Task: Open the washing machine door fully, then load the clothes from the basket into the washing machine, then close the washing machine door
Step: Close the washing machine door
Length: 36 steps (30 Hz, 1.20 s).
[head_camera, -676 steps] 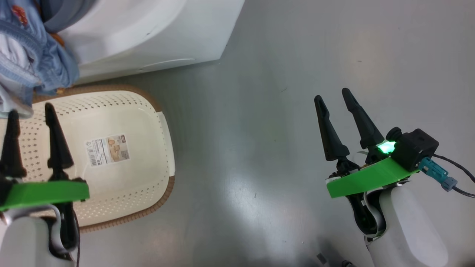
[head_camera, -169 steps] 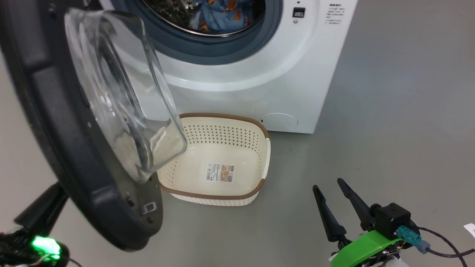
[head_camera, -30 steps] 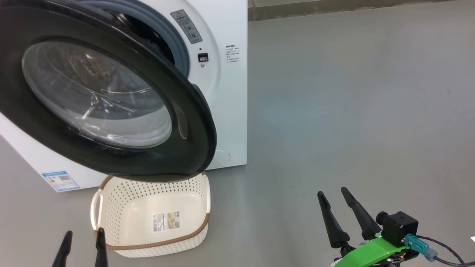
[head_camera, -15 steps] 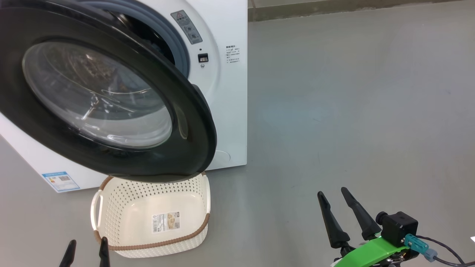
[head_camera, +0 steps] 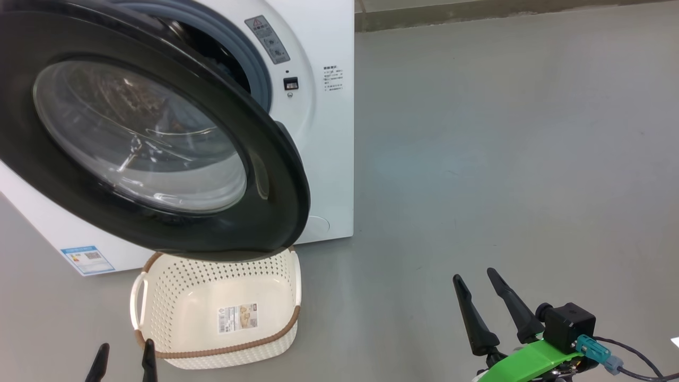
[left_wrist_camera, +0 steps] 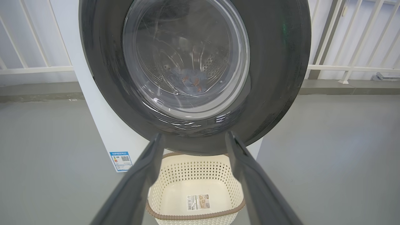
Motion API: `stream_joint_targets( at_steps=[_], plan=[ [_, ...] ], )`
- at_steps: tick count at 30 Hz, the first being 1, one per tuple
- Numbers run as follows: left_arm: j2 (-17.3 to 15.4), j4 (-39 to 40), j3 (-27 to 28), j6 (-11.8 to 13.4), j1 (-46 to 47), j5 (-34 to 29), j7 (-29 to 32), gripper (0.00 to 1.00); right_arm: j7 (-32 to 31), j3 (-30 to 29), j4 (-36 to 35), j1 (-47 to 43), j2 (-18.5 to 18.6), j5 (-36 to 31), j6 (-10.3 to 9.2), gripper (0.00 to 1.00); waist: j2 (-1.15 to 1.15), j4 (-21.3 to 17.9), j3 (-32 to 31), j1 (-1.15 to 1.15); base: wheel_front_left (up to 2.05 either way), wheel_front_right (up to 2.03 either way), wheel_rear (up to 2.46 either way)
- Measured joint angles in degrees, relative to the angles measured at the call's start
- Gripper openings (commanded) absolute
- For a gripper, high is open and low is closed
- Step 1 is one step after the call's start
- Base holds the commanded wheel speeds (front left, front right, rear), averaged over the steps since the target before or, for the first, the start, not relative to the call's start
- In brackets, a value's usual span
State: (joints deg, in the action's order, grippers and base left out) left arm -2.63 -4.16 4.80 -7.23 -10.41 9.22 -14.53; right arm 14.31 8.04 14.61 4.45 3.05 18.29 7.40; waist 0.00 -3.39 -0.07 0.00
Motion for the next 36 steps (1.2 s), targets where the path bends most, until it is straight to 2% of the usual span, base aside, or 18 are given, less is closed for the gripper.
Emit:
stream_joint_targets(
  at_steps=[26,27,28,29,36],
  plan=[
    [0.0,-0.6,-0.3,0.7,0.0,0.0,0.0,1.0,0.0,-0.4,1.2,0.0,0.0,-1.1,0.0,0.99,0.0,0.4,-0.3,0.0,0.0,0.0,0.0],
    [0.0,-0.7,-0.3,0.7,0.0,0.0,0.0,1.0,0.0,-0.5,1.2,0.0,0.0,-1.1,0.0,0.52,0.0,0.4,-0.3,0.0,0.0,0.0,0.0],
    [0.0,-0.7,-0.3,0.7,0.0,0.0,0.0,1.0,0.0,-0.5,1.3,0.0,0.0,-1.1,0.0,0.15,0.0,0.4,-0.3,0.0,0.0,0.0,0.0],
    [0.0,-0.8,-0.3,0.7,0.0,0.0,0.0,1.0,0.0,-0.6,1.5,0.0,0.0,-1.2,0.0,0.0,0.0,0.4,-0.4,0.0,0.0,0.0,0.0],
    [0.0,-0.8,-0.3,0.7,0.0,0.0,0.0,1.0,0.0,-1.7,1.0,-1.0,0.0,-1.3,0.0,0.0,0.0,0.7,-0.4,0.0,0.0,0.0,0.0]
  ],
)
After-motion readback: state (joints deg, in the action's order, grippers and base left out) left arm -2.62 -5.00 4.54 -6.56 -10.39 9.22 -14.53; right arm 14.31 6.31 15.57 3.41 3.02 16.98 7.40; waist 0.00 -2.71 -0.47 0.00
